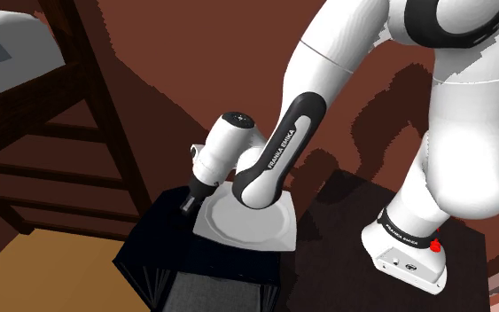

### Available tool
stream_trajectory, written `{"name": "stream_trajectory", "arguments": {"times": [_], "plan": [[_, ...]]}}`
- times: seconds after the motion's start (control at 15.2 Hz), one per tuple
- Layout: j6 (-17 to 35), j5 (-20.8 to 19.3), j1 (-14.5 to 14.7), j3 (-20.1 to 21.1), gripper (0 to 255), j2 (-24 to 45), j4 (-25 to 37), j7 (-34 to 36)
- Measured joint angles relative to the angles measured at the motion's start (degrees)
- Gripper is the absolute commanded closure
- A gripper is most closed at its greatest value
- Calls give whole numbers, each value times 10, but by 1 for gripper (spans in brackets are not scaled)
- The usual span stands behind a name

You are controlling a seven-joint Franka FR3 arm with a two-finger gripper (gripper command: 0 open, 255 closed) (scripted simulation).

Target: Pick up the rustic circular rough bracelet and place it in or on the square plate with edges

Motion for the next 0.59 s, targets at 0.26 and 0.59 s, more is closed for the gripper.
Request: {"name": "stream_trajectory", "arguments": {"times": [0.26, 0.59], "plan": [[-25, 8, -28, 29, 255, -26, -4, -6], [-59, 31, -67, 74, 255, -64, -10, -19]]}}
